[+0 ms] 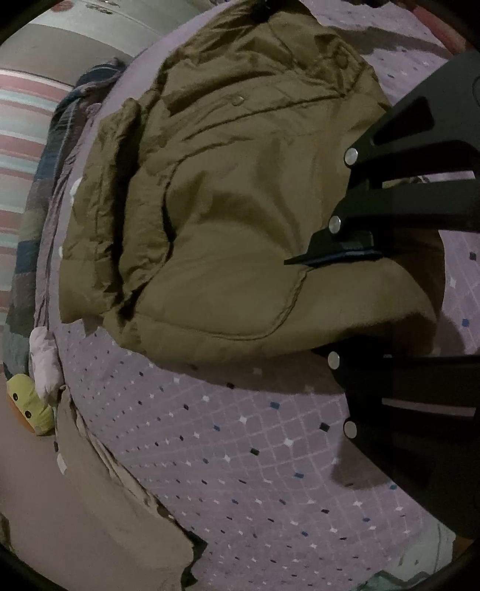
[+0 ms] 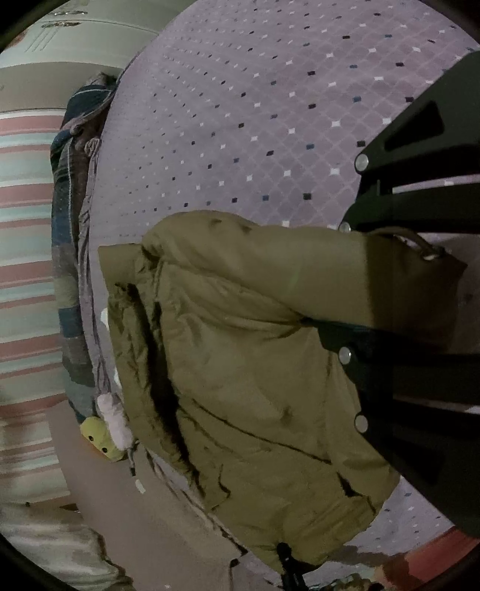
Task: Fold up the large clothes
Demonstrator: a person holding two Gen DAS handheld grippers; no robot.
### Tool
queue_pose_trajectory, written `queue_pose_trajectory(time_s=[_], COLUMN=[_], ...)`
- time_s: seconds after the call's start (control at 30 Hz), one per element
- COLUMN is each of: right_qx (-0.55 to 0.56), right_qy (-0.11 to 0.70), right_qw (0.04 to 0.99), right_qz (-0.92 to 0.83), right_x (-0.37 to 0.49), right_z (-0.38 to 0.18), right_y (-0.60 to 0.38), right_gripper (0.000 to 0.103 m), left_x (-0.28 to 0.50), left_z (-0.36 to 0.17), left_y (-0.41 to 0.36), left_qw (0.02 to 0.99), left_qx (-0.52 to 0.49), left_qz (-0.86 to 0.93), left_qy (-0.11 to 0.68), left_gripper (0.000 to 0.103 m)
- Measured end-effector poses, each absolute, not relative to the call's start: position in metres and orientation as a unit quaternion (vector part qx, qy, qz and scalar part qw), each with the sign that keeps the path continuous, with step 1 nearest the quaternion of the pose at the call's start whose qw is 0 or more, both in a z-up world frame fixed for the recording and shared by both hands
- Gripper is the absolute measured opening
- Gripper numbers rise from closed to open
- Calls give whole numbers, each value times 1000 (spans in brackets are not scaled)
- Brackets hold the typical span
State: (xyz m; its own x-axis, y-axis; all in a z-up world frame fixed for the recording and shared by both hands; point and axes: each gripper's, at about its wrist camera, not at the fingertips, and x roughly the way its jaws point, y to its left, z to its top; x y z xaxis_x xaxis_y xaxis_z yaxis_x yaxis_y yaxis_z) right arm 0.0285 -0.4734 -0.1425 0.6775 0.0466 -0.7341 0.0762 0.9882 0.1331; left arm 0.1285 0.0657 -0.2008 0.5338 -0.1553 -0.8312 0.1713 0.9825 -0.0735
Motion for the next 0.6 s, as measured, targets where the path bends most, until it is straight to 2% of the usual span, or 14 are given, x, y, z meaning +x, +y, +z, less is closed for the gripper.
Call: queue_pose_trajectory(time_s=[0.6], right_qx=[88], right_qy=[343], right_qw=[935], right_qz=[28], right_x=[100], right_z=[-91], right_y=[-467], right_gripper=[22], left_x=[195], left_z=[-120], left_y=[22], left_qw=[903], left_qx=[-1], left_qz=[-150], left_qy=[403], left_gripper=[26])
